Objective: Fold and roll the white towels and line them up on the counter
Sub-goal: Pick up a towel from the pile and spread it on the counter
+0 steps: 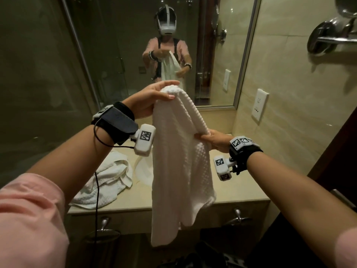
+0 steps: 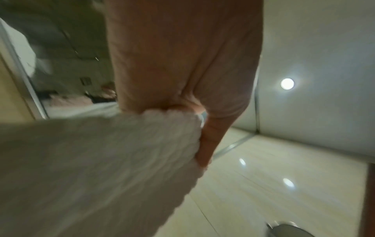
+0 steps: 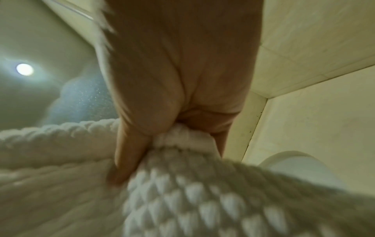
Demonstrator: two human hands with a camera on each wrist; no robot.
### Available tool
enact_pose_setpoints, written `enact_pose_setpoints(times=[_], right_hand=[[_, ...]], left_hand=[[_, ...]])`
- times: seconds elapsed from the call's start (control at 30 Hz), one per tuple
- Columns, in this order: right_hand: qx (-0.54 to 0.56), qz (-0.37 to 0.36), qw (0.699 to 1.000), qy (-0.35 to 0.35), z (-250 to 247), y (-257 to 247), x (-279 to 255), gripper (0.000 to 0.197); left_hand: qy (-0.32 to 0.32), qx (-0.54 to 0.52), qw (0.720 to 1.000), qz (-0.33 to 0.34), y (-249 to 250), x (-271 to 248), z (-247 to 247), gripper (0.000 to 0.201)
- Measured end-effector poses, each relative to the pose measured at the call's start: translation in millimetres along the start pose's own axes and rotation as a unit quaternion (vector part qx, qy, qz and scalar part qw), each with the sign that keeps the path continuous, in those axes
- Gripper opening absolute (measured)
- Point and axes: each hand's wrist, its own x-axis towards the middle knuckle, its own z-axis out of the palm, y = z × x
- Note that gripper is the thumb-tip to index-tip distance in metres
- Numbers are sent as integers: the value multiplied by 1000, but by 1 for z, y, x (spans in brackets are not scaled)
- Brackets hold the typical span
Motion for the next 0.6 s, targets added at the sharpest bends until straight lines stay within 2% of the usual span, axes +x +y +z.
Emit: enact_pose_setpoints(times=[0.07,0.17,0.2,0.27,0.33,0.37,0.43,0.53,0.6], right_hand=[[27,-41,998,33,0,-11,-1,16],[75,-95,992,40,4,-30,-2,26],[82,-113,989,46,7,-37,-3,22],[81,-152,983,66,13,-50,-4,9],[78,-190,975,82,17,-61,-5,4],[78,-205,972,81,17,-66,-6,4],[65,-222,970,68,17,-76,-9,7],[53,-240,969,41,20,-91,-17,8],[23,-262,964,36,21,-99,-20,8]], left_hand=[[10,-15,999,-35,-2,-7,-13,57],[23,5,995,-97,-10,-14,-24,55],[36,9,992,-121,-13,-16,-24,53],[63,19,982,-178,-21,-18,-22,38],[71,43,974,-209,-27,-20,-16,24],[68,52,975,-207,-28,-20,-12,17],[46,38,980,-190,-28,-17,-3,23],[-37,10,988,-153,-19,-14,18,22],[-81,27,989,-118,-17,-6,30,32]])
